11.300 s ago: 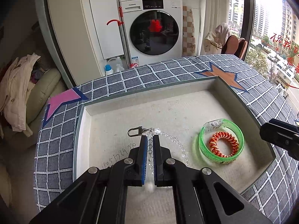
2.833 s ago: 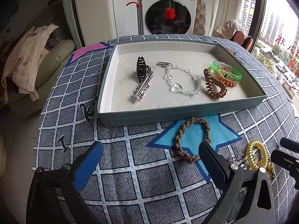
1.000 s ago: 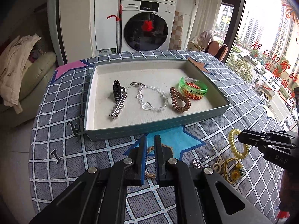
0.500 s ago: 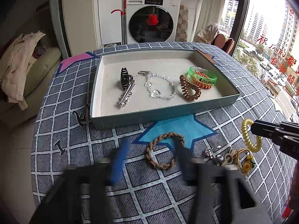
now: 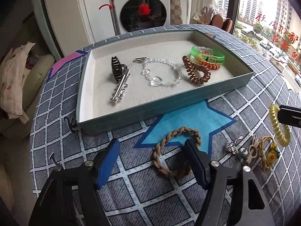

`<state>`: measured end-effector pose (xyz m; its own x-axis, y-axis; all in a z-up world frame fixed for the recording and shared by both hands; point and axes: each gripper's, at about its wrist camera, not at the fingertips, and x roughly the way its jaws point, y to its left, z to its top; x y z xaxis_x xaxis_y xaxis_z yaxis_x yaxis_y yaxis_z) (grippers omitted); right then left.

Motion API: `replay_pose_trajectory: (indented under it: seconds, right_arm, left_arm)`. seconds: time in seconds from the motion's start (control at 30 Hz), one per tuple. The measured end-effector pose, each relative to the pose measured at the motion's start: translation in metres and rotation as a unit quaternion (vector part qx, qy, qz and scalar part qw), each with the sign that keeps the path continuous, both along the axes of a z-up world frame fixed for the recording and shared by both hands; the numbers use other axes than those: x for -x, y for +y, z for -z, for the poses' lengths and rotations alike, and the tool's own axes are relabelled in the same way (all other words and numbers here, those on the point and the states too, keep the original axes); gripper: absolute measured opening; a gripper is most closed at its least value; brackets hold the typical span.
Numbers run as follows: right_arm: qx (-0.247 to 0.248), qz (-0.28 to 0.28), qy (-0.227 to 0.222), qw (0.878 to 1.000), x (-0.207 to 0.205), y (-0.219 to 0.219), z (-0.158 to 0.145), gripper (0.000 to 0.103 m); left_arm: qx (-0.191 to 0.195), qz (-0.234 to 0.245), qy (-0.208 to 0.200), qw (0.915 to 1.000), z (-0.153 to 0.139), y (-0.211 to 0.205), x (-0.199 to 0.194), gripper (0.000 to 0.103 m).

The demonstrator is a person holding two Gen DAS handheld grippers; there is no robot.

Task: Organize jewelry
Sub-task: 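Carry the braided bracelet and yellow coil tie into the tray with both tools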

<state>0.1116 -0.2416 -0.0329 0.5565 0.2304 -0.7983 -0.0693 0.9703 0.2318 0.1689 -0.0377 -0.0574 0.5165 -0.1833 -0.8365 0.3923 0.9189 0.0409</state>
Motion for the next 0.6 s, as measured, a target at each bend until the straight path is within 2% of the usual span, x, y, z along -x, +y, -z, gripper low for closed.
replay_pose_trajectory:
  seconds: [0.03,0.07,0.1,0.13,0.17,0.3,0.53,0.6]
  right_arm:
    - [0.000,0.001,0.000,1.000,0.000,0.000,0.000,0.011]
    - [0.000,0.001,-0.001,1.000,0.001,0.000,-0.001,0.011]
    - [0.000,0.001,-0.001,1.000,0.001,0.000,-0.001,0.011]
    - [0.000,0.001,-0.002,1.000,0.001,-0.001,-0.001,0.011]
    - [0.000,0.002,-0.003,1.000,0.001,-0.001,-0.002,0.011]
    - [-0.003,0.006,-0.009,1.000,0.001,-0.003,-0.006,0.011]
    - [-0.011,0.009,-0.020,1.000,-0.009,-0.007,-0.018,0.011]
    - [-0.013,0.008,-0.022,1.000,-0.015,-0.006,-0.022,0.011]
  left_arm:
    - [0.007,0.011,0.004,0.9999,-0.001,-0.003,-0.001,0.075]
    - [0.019,0.027,0.010,0.9994,-0.002,-0.006,0.000,0.055]
    - [0.021,0.039,0.011,0.9990,-0.003,-0.009,0.001,0.043]
    - [0.015,0.046,0.012,0.9987,-0.004,-0.013,0.002,0.025]
    - [0.015,0.049,0.013,0.9986,-0.005,-0.014,0.004,0.025]
    - [0.063,0.031,0.022,0.9973,-0.013,-0.004,0.009,0.025]
    - [0.115,-0.001,-0.002,0.9934,-0.050,0.017,0.003,0.025]
    - [0.116,-0.004,-0.013,0.9931,-0.060,0.020,-0.002,0.025]
